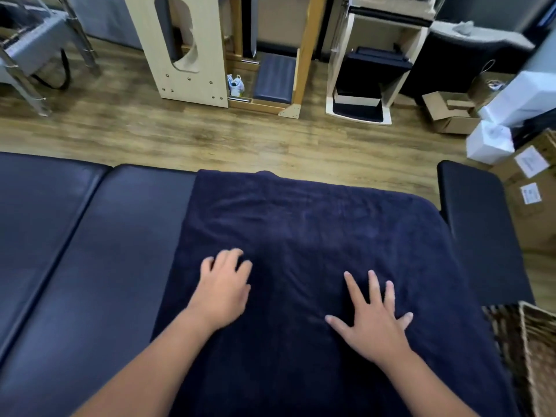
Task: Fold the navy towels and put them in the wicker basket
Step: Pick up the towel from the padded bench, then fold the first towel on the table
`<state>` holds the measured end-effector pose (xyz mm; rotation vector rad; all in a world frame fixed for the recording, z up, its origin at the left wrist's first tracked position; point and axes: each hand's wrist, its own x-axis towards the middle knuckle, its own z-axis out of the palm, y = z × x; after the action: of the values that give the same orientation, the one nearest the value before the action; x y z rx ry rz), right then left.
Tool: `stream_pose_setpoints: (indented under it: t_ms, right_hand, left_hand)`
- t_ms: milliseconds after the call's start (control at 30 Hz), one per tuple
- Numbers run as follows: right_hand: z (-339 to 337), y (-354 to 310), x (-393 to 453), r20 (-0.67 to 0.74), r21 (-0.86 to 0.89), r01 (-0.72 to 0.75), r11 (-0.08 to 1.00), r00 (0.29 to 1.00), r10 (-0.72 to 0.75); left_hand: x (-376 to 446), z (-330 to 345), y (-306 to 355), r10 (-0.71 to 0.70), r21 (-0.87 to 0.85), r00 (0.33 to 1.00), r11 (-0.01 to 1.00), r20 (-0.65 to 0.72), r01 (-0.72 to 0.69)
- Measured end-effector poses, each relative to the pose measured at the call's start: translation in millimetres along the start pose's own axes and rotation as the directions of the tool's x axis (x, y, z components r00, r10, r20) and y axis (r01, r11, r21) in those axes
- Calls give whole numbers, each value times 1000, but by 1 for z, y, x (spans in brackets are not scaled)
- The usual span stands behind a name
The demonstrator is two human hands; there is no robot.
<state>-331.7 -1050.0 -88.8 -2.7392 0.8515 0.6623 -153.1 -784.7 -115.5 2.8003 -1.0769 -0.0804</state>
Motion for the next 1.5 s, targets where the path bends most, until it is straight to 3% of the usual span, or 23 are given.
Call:
stream_pose_setpoints:
  t_ms: [67,233,367,567,700,800,933,1033,1200,1367,1500]
  right_hand:
    - [6,16,-20,28,-20,-6,1000,1000,7]
    - [31,48,-80,67,-85,151,985,987,-145]
    - [62,83,-128,-7,-58,170,984,985,-170]
    - [105,143,-187,-103,-90,293,952,948,-301]
    - [116,174,-200,-151,-130,333,934,924,-351]
    - [109,185,-193,-237,-107,361,926,896,-377]
    - [91,188,-186,-282,-150,456,877,831,-480]
    - [66,183,-176,-296,-43,413,910,865,-406]
    - [22,165,-142,-151,-35,367,929,917,-368]
    - [-33,145,-76,-425,-82,285,955,857,-292]
    - [-90,126,-15,-443,-143,325,935,824,-354]
  left_hand:
    - [-38,7,28,42,-27,997,999,57,-41]
    - [-132,13,84,119,-25,989,993,84,-118]
    - [-198,13,108,131,8,988,991,76,-132]
    - [-265,12,103,97,57,990,993,100,-103]
    - [-278,15,83,-24,175,987,985,160,-5]
    - [-275,12,76,0,252,984,967,179,-46]
    - [-268,4,76,17,147,985,988,170,-42]
    - [-256,-3,71,-81,82,987,994,136,70]
    - [-195,-47,55,-224,220,962,957,157,187]
    - [-111,-85,27,-186,221,972,963,145,152]
    - [-27,-111,-1,-211,162,966,969,152,186]
